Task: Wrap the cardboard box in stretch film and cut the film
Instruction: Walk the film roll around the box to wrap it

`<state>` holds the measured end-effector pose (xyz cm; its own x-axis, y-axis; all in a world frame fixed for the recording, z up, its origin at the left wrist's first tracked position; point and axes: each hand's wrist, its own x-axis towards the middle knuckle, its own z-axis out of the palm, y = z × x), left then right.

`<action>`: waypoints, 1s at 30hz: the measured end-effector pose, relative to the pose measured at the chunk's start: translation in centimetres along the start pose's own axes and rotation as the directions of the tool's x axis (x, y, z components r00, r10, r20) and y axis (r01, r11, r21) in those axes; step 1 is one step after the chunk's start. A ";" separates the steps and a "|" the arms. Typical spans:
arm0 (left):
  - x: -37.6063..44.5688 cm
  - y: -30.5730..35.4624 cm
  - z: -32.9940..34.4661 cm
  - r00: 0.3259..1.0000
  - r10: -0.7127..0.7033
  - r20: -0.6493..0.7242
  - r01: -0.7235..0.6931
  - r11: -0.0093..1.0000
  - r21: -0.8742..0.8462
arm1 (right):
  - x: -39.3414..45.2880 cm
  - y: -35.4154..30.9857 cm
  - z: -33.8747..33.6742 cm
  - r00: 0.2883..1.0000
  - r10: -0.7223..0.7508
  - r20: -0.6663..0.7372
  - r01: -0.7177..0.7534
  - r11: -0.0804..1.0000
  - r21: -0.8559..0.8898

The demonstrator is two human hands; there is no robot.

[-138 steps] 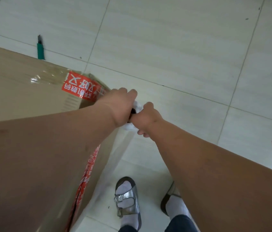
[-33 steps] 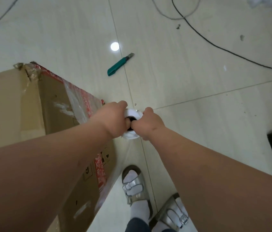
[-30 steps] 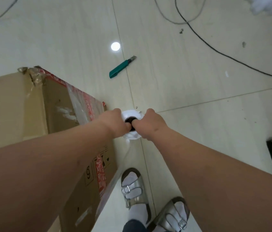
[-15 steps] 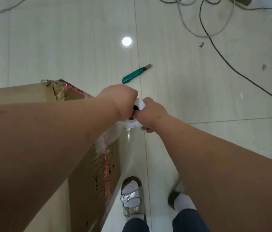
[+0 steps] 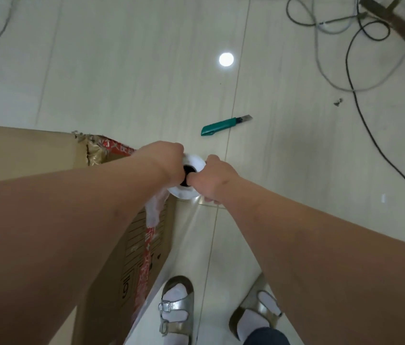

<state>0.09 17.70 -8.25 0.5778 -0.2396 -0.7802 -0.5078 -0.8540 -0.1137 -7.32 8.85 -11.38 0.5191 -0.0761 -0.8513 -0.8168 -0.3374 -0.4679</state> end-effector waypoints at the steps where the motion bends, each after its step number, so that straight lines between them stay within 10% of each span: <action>1: 0.1 0.3 0.1 1.000 -0.006 0.008 0.006 1.000 0.001 | 0.1 -0.1 -0.2 1.000 0.011 0.014 -0.010 0.999 -0.033; 11: 0.8 0.4 -2.1 0.995 0.054 0.083 -0.069 0.981 0.184 | 1.6 -2.5 -0.8 0.991 -0.134 -0.002 0.126 0.938 -0.324; 21: 2.5 -1.0 -7.2 0.967 0.256 -0.021 -0.243 0.940 0.239 | 2.4 -5.7 -1.6 0.987 0.145 -0.065 -0.131 0.975 0.180; 30: 4.6 -5.1 -8.2 0.972 0.229 0.059 -0.237 0.937 0.256 | 4.1 -10.3 -0.2 0.993 0.115 -0.018 -0.116 0.992 -0.041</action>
<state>10.60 17.18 -6.22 0.4074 -0.4017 -0.8202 -0.7764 -0.6252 -0.0794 3.25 11.84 -9.98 0.4259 -0.1313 -0.8952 -0.8606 -0.3640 -0.3561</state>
